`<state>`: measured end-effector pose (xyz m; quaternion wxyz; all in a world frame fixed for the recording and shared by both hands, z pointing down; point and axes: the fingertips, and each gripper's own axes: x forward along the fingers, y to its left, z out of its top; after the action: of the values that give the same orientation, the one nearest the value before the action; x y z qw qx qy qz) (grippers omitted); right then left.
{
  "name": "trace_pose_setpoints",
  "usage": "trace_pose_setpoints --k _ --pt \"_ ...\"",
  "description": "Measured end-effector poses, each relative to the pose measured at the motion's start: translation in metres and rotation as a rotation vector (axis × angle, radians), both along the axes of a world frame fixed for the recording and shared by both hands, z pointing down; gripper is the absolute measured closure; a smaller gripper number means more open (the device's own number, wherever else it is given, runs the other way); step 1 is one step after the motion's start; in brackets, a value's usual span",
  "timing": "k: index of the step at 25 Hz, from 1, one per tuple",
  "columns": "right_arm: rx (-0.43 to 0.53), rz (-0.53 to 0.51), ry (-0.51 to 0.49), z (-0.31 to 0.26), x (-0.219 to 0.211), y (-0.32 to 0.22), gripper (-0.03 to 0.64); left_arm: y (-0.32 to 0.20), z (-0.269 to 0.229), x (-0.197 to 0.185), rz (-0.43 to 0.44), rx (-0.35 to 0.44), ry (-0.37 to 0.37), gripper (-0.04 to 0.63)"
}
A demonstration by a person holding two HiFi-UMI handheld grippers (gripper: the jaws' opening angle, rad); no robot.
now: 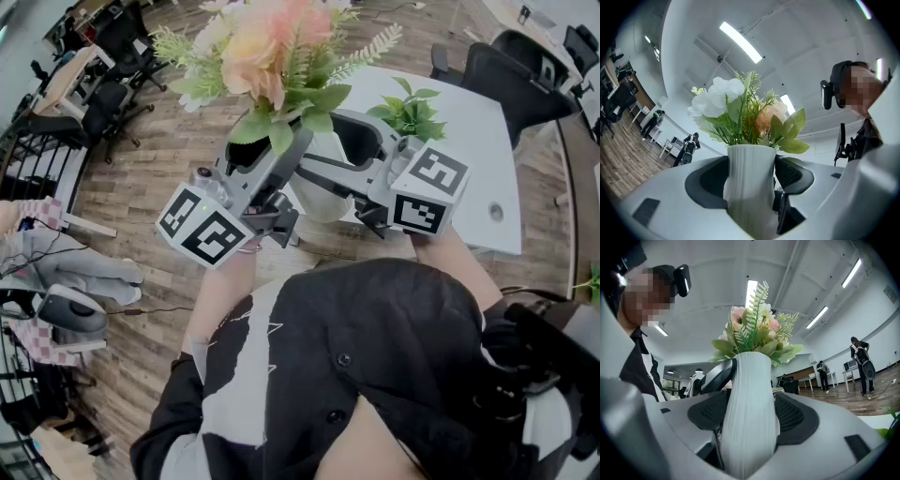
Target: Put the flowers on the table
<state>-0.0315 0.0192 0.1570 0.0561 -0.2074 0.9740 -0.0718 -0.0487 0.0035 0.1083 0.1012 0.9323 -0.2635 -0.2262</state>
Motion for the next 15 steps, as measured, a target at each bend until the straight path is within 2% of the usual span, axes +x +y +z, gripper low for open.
trace_pose_setpoints --k 11,15 --pt "-0.001 0.009 -0.004 0.009 -0.003 -0.005 0.284 -0.006 0.009 -0.001 0.013 -0.006 -0.016 0.272" --pt "-0.013 0.028 0.007 0.006 -0.018 -0.002 0.284 -0.004 0.005 -0.012 0.025 -0.015 -0.036 0.272"
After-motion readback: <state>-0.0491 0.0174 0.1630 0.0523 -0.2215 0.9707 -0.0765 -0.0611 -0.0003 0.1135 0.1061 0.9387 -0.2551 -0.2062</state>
